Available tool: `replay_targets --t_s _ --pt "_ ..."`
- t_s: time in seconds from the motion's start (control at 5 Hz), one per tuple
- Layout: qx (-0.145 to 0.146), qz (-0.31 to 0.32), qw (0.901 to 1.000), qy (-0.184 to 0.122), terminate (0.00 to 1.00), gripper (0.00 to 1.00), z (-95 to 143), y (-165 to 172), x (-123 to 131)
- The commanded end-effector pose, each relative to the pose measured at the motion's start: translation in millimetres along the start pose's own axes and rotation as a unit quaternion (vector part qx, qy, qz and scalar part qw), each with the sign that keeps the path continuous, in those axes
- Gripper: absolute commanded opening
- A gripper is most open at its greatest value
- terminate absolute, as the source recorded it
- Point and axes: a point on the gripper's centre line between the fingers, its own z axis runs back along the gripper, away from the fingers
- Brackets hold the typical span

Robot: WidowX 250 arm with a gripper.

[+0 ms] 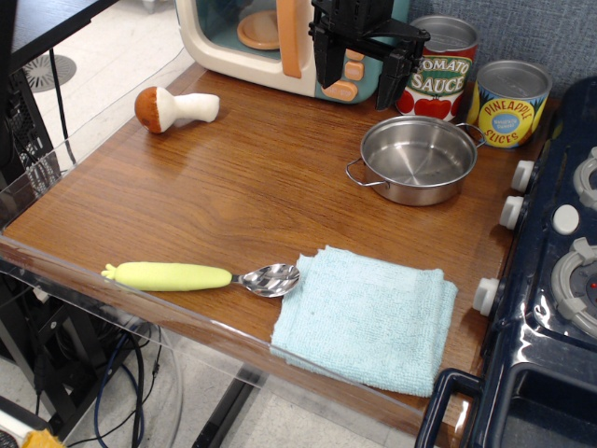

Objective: Move the corn to the back of the table to the left of the pot

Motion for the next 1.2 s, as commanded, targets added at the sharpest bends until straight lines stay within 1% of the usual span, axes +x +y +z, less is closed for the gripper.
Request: replay_targets --t_s 0.0,0.2,0.4,0.6,0.8,1.0 --pt "0.0 0.0 1.0 0.0 0.0 1.0 0.0 0.0 0.0" --pt "0.002 -0.019 0.9991 0.037 0.0 1.0 4.5 2.1 11.8" --pt "-0.013 -0.072 0.9959 0.053 0.0 1.0 10.1 0.1 18.0" --pt "0.019 -0.177 0.9796 0.094 0.0 1.0 18.2 -11.2 30.5" --pt "-0.018 -0.3 0.9506 0.076 0.0 1.0 16.9 -32.0 48.3" --pt "-0.067 -0.374 0.9227 0.064 0.0 1.0 16.8 -40.0 69.1"
